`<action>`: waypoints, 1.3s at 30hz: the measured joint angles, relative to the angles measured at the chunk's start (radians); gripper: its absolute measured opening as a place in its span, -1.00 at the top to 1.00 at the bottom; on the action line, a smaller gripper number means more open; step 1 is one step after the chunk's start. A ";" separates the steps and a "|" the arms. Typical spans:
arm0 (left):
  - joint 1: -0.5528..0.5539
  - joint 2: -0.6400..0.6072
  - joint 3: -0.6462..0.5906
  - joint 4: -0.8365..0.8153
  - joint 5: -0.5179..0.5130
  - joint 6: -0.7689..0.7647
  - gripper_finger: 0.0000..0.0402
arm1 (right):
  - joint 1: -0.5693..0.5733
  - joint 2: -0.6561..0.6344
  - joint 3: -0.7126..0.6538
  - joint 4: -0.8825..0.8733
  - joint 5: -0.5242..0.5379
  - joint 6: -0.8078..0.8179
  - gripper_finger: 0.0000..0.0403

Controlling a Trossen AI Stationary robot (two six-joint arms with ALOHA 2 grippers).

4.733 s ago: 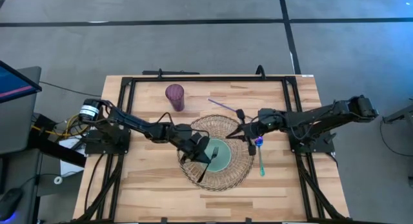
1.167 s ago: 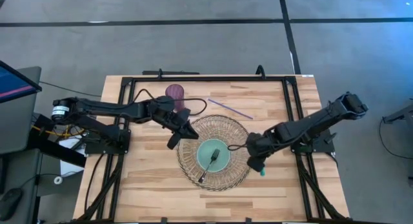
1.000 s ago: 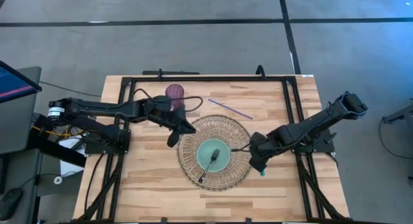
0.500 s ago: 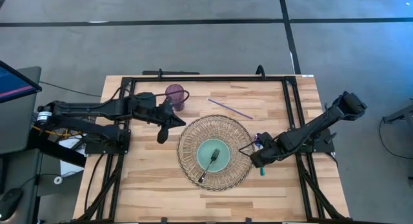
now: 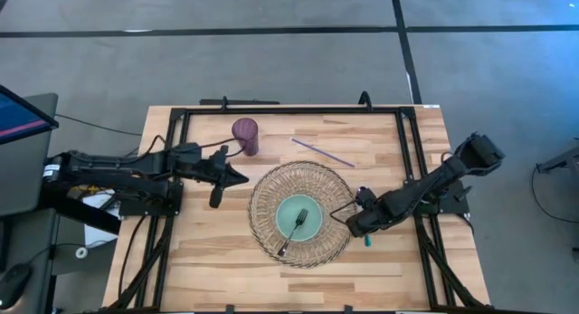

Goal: Pick & Place Utensil
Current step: Put the blue spoon into the bowl on the brown mat

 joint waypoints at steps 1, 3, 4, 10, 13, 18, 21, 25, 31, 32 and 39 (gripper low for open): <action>0.000 -0.016 -0.013 0.013 0.000 -0.014 0.95 | 0.000 0.009 0.002 0.000 0.001 0.000 0.37; 0.000 -0.051 -0.038 0.018 0.001 -0.039 0.96 | 0.000 0.024 0.005 0.000 0.002 0.000 0.38; 0.000 -0.064 -0.049 0.017 0.000 -0.049 0.96 | 0.000 0.030 0.005 0.000 0.002 0.000 0.40; -0.001 -0.094 -0.075 0.020 0.000 -0.076 0.95 | 0.000 0.029 0.003 0.003 0.004 0.000 0.61; -0.001 -0.090 -0.076 0.023 0.000 -0.076 0.94 | 0.000 0.018 0.002 0.000 0.001 0.000 0.81; -0.001 -0.090 -0.076 0.025 0.000 -0.076 0.97 | 0.000 -0.007 -0.002 -0.004 -0.009 -0.003 0.92; -0.001 -0.090 -0.076 0.025 0.000 -0.076 0.96 | 0.000 -0.044 -0.003 -0.011 -0.017 -0.017 0.88; -0.001 -0.088 -0.076 0.025 0.000 -0.076 0.94 | -0.001 -0.106 -0.003 -0.019 -0.017 -0.027 0.96; -0.001 -0.061 -0.075 0.025 0.000 -0.075 0.96 | 0.000 -0.204 0.012 -0.025 -0.014 -0.035 0.93; -0.001 -0.055 -0.075 0.026 0.000 -0.076 0.97 | 0.000 -0.215 0.024 -0.027 -0.014 -0.053 0.94; -0.001 -0.003 -0.075 0.026 0.001 -0.076 0.94 | -0.020 -0.234 0.186 -0.025 -0.013 -0.242 0.98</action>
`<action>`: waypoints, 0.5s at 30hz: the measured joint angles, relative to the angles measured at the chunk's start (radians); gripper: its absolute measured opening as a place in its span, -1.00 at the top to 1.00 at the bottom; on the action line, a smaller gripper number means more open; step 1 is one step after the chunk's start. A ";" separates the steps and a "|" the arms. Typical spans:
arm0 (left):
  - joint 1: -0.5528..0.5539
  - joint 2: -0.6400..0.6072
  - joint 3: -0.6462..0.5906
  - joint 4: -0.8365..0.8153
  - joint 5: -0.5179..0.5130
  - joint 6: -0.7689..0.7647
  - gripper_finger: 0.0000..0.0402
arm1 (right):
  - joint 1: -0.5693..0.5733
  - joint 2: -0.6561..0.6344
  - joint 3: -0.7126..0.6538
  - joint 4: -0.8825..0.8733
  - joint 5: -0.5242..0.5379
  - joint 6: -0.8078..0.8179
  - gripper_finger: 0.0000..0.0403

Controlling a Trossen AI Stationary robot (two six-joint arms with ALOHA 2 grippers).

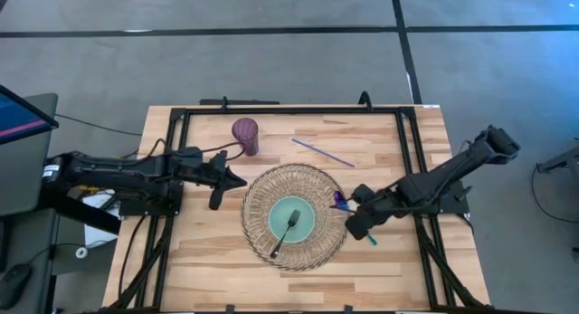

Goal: Pick & Place Utensil
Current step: Put the blue spoon into the bowl on the brown mat

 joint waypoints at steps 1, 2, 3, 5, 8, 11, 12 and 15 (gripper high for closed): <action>0.000 0.006 0.000 0.002 0.000 0.000 0.94 | -0.007 0.008 0.027 0.001 0.002 -0.030 0.97; 0.000 0.013 0.000 0.003 0.000 -0.005 0.95 | -0.017 0.018 0.054 0.001 0.001 -0.065 0.97; 0.000 0.019 0.000 0.002 0.000 -0.016 0.95 | -0.025 0.029 0.078 0.001 0.002 -0.099 0.97; 0.000 0.032 0.000 0.008 0.000 -0.024 0.96 | -0.046 0.058 0.127 -0.001 -0.013 -0.163 0.96; 0.000 0.047 0.000 0.008 0.000 -0.026 0.96 | -0.080 0.110 0.199 0.000 -0.066 -0.258 0.96; 0.000 0.057 0.000 0.009 0.000 -0.026 0.95 | -0.118 0.182 0.275 0.001 -0.129 -0.342 0.96; 0.000 0.059 0.001 0.012 0.000 -0.026 0.95 | -0.130 0.207 0.299 0.000 -0.155 -0.372 0.96; 0.000 0.059 0.001 0.013 0.001 -0.026 0.95 | -0.171 0.282 0.375 0.001 -0.234 -0.455 0.96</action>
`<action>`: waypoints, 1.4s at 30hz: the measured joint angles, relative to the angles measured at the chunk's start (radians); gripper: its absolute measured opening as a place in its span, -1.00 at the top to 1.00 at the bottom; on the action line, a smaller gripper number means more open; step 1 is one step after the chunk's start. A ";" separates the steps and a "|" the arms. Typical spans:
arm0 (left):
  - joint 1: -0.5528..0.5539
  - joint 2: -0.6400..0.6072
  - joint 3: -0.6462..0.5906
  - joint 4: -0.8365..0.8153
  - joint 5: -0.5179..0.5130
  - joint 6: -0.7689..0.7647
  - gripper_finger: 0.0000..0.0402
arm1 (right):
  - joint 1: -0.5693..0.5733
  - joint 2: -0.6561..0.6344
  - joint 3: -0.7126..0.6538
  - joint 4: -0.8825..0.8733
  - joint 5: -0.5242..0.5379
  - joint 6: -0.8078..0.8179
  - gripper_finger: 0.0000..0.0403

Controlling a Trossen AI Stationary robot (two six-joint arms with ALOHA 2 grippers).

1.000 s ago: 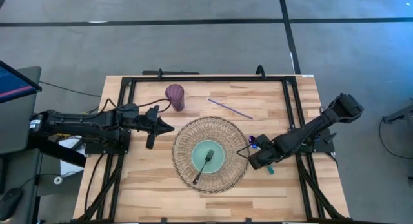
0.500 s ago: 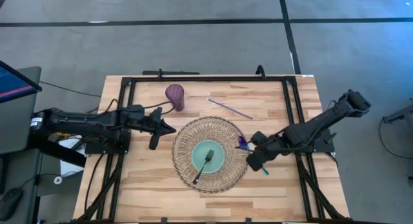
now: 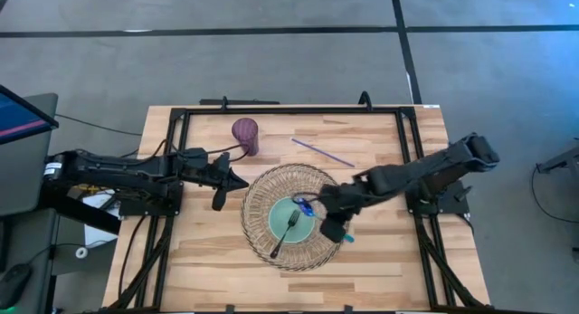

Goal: Pick & Place Utensil
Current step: Put the blue spoon into the bowl on the brown mat

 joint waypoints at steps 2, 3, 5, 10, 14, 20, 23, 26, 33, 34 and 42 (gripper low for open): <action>0.000 0.000 0.000 0.001 0.000 0.000 0.96 | -0.029 0.046 0.044 -0.003 -0.076 -0.036 0.96; 0.000 0.000 0.000 0.001 0.000 0.000 0.97 | -0.044 0.068 0.063 -0.002 -0.111 -0.050 0.96; 0.000 0.001 0.000 0.001 0.000 0.000 0.97 | -0.071 0.109 0.099 -0.003 -0.178 -0.067 0.96; 0.000 0.004 0.000 0.004 0.000 0.000 0.94 | -0.106 0.212 0.148 -0.010 -0.321 -0.065 0.96; -0.001 0.004 0.000 0.008 0.002 0.039 0.96 | -0.137 0.289 0.196 -0.025 -0.452 -0.044 0.96; -0.014 0.005 0.000 0.011 0.012 0.094 0.95 | -0.177 0.379 0.295 -0.092 -0.536 -0.032 0.96; -0.036 0.005 0.000 0.014 0.016 0.115 0.95 | -0.198 0.425 0.307 -0.120 -0.594 -0.030 0.96; -0.057 0.005 0.000 0.014 0.016 0.117 0.95 | -0.217 0.454 0.313 -0.120 -0.657 -0.020 0.96; -0.086 0.005 0.000 0.013 0.016 0.117 0.94 | -0.264 0.483 0.312 -0.137 -0.677 -0.033 0.96; -0.088 0.005 0.000 0.013 0.015 0.117 0.94 | -0.271 0.484 0.312 -0.136 -0.676 -0.034 0.95; -0.094 0.005 0.000 0.013 0.015 0.110 0.94 | -0.312 0.484 0.312 -0.133 -0.646 -0.021 0.83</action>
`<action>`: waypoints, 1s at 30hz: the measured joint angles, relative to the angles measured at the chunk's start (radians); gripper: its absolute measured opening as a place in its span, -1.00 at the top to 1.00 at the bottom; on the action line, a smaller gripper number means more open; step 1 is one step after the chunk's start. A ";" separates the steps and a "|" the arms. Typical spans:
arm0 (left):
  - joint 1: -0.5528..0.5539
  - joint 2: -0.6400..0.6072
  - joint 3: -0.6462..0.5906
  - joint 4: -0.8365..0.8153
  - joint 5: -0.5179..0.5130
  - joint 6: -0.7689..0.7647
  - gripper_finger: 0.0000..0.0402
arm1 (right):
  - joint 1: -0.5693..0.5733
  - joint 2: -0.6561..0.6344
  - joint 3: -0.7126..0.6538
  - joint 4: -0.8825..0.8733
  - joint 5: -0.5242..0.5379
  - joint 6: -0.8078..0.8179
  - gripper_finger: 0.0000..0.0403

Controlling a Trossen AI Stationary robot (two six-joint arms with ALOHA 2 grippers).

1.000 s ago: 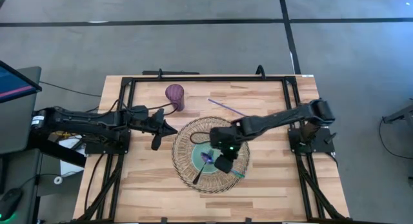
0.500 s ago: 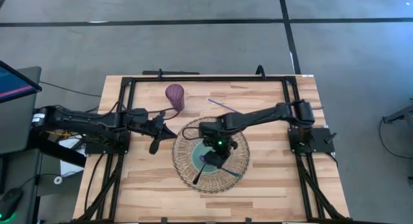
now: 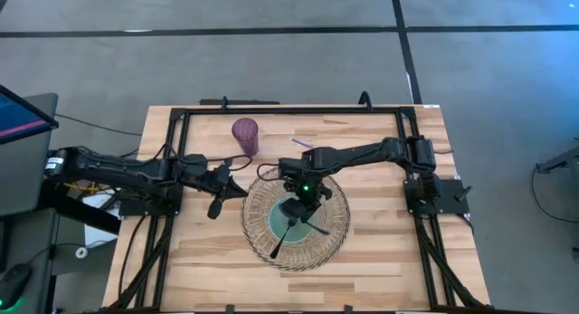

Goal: Pick & Place Utensil
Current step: Put the blue spoon into the bowl on the brown mat, then put the violet cup on the brown mat to the top left of the blue bowl

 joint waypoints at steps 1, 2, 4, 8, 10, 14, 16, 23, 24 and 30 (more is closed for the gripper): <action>0.000 0.000 0.000 0.000 0.000 -0.002 0.94 | -0.003 0.000 0.000 0.000 0.005 0.000 0.82; 0.000 0.000 0.000 0.000 0.000 -0.002 0.94 | -0.005 0.000 0.000 -0.001 0.011 0.000 0.81; 0.000 0.000 0.000 0.000 0.000 -0.003 0.94 | -0.009 0.000 0.000 0.000 0.027 0.000 0.81; 0.000 0.000 0.000 -0.002 0.000 -0.005 0.94 | -0.014 0.000 0.000 0.001 0.049 -0.015 0.85; 0.000 0.000 0.000 -0.004 0.000 -0.005 0.94 | -0.014 0.000 0.000 0.013 0.053 -0.017 0.87; 0.000 0.000 0.000 -0.005 0.000 -0.005 0.94 | -0.012 0.000 0.000 0.045 0.071 -0.019 0.94; 0.000 0.000 0.000 -0.005 0.000 -0.005 0.94 | -0.012 0.000 0.000 0.044 0.071 -0.033 0.97; 0.000 0.000 0.000 -0.005 0.000 -0.005 0.94 | -0.014 0.000 0.000 0.049 0.075 -0.044 0.97; 0.000 0.000 0.000 -0.005 0.000 -0.005 0.94 | -0.014 0.000 0.000 0.049 0.075 -0.045 0.97; 0.000 0.000 0.000 -0.005 0.000 -0.005 0.94 | -0.014 -0.003 0.000 0.055 0.075 -0.069 0.98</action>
